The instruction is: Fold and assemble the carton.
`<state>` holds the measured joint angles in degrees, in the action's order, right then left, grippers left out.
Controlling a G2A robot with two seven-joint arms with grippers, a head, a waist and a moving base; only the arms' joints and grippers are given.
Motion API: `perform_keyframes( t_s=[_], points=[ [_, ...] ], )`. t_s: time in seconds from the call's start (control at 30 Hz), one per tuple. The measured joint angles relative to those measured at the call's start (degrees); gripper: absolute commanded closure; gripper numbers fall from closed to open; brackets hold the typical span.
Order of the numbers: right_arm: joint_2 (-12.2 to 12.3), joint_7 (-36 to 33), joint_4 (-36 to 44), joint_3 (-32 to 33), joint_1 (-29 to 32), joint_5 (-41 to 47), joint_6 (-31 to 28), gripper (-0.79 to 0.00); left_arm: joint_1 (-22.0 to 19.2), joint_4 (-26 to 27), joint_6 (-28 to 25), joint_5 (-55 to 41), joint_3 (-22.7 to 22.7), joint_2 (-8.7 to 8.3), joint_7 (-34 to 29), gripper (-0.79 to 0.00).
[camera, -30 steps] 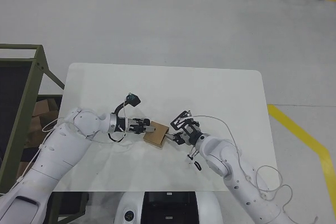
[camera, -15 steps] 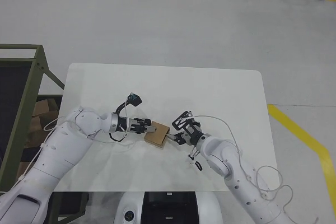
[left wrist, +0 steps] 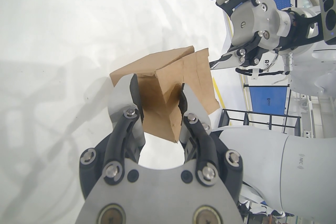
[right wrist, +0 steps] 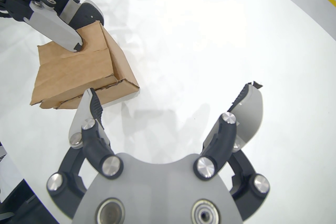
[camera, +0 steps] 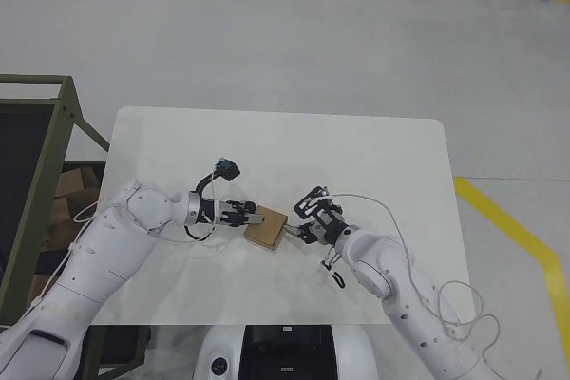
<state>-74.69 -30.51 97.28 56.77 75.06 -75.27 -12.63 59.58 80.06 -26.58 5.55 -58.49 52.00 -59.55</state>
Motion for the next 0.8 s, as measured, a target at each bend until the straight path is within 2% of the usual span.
perform_keyframes(
  t_s=[0.37, 0.8],
  points=[
    [0.3, 1.0, 1.2, 1.4, 1.1, 0.4, -0.2, -0.785, -0.2, -0.2, 0.1, 0.0, 0.2, 0.11, 0.1, -0.305],
    [-0.2, -0.7, -1.2, -1.6, -1.2, -0.4, -2.0, -0.785, -0.4, -0.4, 0.3, -0.1, 0.4, 0.25, 0.0, -0.305]
  ],
)
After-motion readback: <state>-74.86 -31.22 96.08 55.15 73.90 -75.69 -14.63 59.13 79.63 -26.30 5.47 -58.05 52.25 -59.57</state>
